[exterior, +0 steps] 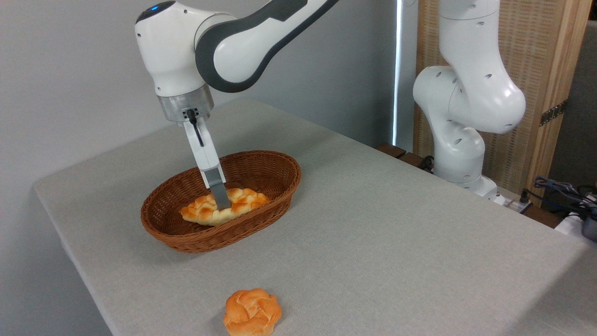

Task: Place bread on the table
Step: 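Close the gripper on the braided loaf inside the basket, then lift the braided loaf out over the basket rim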

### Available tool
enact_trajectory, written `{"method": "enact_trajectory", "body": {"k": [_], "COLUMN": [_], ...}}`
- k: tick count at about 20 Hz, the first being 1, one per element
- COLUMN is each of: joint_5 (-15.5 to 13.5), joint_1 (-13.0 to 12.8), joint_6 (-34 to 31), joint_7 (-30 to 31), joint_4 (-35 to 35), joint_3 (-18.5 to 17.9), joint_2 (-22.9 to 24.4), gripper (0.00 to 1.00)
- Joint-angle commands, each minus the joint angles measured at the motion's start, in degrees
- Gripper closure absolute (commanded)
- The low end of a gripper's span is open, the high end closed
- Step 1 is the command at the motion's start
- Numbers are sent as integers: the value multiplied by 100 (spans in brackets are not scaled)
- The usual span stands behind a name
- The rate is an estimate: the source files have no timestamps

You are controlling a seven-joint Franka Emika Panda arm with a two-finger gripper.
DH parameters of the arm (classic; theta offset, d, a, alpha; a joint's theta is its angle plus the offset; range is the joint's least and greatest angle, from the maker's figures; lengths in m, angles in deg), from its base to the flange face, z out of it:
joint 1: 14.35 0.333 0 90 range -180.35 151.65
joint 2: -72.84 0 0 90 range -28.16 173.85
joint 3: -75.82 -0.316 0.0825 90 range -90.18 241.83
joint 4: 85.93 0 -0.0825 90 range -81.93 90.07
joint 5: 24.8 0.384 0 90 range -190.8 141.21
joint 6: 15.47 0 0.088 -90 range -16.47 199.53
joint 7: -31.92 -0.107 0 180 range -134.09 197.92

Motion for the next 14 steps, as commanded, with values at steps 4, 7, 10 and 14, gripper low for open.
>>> {"method": "enact_trajectory", "body": {"k": [4,7,10,14], "joint_5": [-560,-613,-526,-517], "joint_1": [44,44,53,53], "joint_6": [-478,-889,-1321,-1830], "joint_7": [-21,-56,-65,-318], "joint_4": [-311,-565,-881,-1391], "joint_3": [-180,-373,-574,-1014], "joint_2": [-24,-15,-15,12], "gripper": [86,86,85,85]}}
